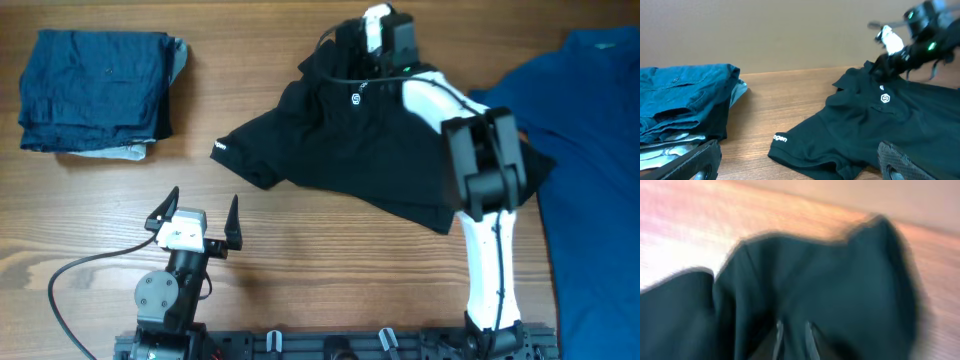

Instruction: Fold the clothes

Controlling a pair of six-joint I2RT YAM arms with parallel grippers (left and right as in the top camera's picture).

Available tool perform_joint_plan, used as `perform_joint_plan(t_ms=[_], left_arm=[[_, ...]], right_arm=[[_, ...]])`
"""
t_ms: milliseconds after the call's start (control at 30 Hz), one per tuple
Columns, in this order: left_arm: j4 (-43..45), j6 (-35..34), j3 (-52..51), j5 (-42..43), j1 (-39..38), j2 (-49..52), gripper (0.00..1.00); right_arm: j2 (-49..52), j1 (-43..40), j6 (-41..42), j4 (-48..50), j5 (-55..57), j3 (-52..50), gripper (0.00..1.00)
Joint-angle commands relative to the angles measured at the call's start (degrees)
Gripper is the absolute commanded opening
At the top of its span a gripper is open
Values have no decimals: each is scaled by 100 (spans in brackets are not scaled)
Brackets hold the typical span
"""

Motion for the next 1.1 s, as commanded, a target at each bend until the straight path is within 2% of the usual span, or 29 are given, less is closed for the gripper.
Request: perform_joint_plan(t_ms=[0,133,233,400,633,767,967,1067], left_arm=[[-4,109,-33,46,-33,-33,100],[-4,109,-33,46,-33,-33,100],[-4,109,-33,46,-33,-33,100],[-4,109,-33,46,-33,-33,100],[-4,109,-33,46,-33,-33,100],[-4,111,-33,46,-33,-33,100],[-4,109,-33,46,-33,-33,100],[-4,109,-33,46,-33,-33,100]], right_arm=[[-1814,-614,393,-1534,223,133,9],[-2533,-1786,396,-4406,219,131,4],[-2363,-2435,334,-5176,201,-203,4],[-1963,-3016,238,-4800,13,-809,4],[-1073,-3058,87,-4004,-339,-905,4],[-592,-3058,94,-3174,-275,-907,4],[-538,-3375,289,-2361,1204,-907,4],[-538,-3816,286,-2179,1316,-905,4]])
